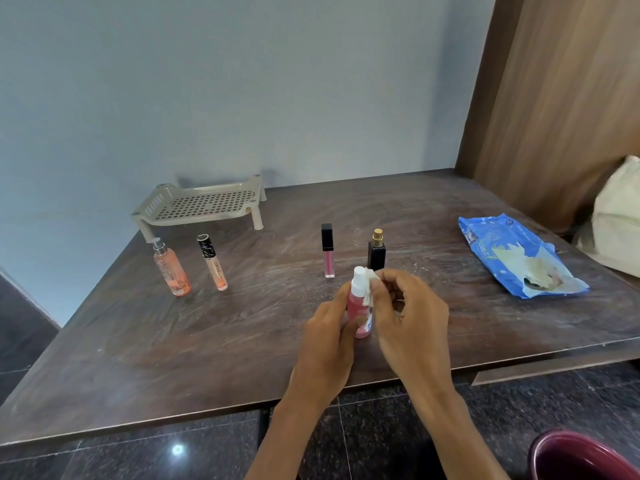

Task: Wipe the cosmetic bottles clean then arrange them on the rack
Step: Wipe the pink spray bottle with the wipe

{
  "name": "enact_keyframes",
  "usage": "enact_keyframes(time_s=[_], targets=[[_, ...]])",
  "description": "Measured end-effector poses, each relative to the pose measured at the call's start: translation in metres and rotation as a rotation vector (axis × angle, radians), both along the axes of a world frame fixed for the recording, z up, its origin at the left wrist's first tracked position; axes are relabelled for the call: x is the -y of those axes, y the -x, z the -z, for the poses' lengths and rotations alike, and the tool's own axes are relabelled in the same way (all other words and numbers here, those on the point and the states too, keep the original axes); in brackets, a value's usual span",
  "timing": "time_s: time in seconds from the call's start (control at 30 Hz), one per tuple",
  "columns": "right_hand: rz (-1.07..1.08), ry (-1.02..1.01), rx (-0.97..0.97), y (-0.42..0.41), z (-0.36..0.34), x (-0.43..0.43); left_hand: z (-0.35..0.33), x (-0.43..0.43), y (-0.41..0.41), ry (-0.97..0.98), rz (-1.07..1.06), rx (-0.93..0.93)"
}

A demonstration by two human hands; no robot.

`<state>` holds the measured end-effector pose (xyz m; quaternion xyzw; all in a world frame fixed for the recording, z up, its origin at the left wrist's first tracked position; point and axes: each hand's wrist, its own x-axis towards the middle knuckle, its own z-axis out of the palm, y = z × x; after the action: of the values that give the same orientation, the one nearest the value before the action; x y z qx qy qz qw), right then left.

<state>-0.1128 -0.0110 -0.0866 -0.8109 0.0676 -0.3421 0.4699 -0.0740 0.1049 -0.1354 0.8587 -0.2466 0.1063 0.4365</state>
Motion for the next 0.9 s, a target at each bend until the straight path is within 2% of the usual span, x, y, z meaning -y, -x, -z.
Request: enact_keyframes(time_s=[0.1, 0.27, 0.43, 0.57, 0.67, 0.9], targets=[[-0.029, -0.038, 0.052, -0.003, -0.008, -0.001, -0.004, -0.001, -0.001, 0.035, 0.051, -0.088], [-0.030, 0.037, 0.009, -0.001, 0.003, 0.005, 0.001, -0.001, -0.003, 0.001, 0.108, -0.114], [-0.015, 0.030, -0.040, 0.003, 0.010, 0.006, -0.008, 0.007, 0.005, -0.022, 0.095, -0.013], [-0.034, -0.027, -0.030, -0.001, 0.000, 0.004, -0.010, 0.007, 0.005, 0.071, -0.009, 0.063], [-0.051, -0.041, 0.019, -0.006, -0.010, 0.002, -0.010, 0.005, 0.006, 0.099, -0.005, 0.062], [-0.031, 0.078, -0.046, -0.002, 0.011, 0.012, -0.005, 0.004, 0.001, 0.005, -0.007, 0.071]])
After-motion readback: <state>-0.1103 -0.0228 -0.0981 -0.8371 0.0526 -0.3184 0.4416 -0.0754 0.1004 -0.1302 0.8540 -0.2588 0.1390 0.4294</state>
